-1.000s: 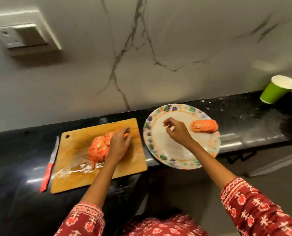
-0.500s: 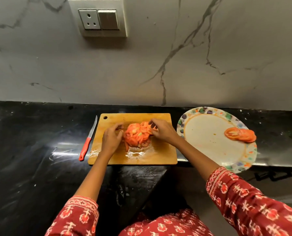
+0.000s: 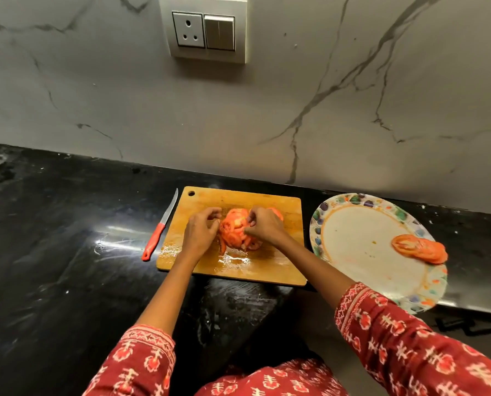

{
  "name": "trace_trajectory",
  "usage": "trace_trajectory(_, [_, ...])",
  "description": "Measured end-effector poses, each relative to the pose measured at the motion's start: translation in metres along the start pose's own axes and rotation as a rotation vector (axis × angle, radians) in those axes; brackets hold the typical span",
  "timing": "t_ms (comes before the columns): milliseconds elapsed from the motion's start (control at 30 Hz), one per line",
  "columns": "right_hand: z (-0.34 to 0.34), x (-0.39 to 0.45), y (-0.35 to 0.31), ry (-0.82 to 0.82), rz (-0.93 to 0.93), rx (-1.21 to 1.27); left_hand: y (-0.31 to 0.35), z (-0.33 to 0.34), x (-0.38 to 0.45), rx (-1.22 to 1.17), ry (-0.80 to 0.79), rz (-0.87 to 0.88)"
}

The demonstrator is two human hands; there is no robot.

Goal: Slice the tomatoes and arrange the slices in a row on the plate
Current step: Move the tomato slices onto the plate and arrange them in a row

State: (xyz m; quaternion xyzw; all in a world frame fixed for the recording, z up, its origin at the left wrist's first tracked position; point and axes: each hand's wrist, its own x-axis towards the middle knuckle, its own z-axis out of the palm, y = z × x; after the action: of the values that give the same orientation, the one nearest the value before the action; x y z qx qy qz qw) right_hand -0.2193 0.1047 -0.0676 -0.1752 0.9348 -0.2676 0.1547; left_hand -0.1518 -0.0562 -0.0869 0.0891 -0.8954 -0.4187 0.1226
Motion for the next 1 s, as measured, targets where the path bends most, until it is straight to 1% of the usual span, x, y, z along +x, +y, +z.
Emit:
trace_trajectory(167, [-0.012, 0.003, -0.001, -0.006, 0.011, 0.069, 0.004, -0.002, 0.000, -0.007, 0.013, -0.004])
trace_trajectory(333, [-0.004, 0.002, -0.003, -0.079, 0.108, -0.049, 0.007, 0.000, 0.002, -0.007, 0.010, 0.001])
trace_trajectory(400, [-0.001, 0.001, -0.005, -0.061, 0.102, -0.031, 0.010, 0.002, 0.004, -0.011, 0.003, 0.006])
trace_trajectory(467, [-0.005, 0.000, -0.005, -0.008, 0.079, 0.005, 0.011, 0.002, 0.006, -0.012, -0.011, 0.006])
trace_trajectory(567, [-0.013, 0.000, -0.004, -0.006, 0.035, 0.056, 0.009, 0.000, 0.009, 0.011, -0.075, -0.001])
trace_trajectory(667, [-0.017, -0.001, -0.002, -0.041, 0.086, 0.088, 0.008, 0.001, 0.016, 0.072, -0.190, 0.002])
trace_trajectory(733, [-0.016, -0.001, -0.003, -0.050, 0.116, 0.053, 0.013, 0.000, 0.022, 0.100, -0.260, 0.021])
trace_trajectory(867, [-0.003, 0.000, -0.010, -0.047, 0.097, -0.034, 0.022, -0.001, 0.034, 0.172, -0.378, 0.048])
trace_trajectory(933, [-0.001, -0.001, -0.012, -0.006, 0.079, -0.025, 0.023, 0.000, 0.037, 0.225, -0.395, 0.048])
trace_trajectory(1000, [-0.002, -0.001, -0.012, 0.010, 0.058, -0.021, 0.023, 0.000, 0.039, 0.273, -0.370, 0.068])
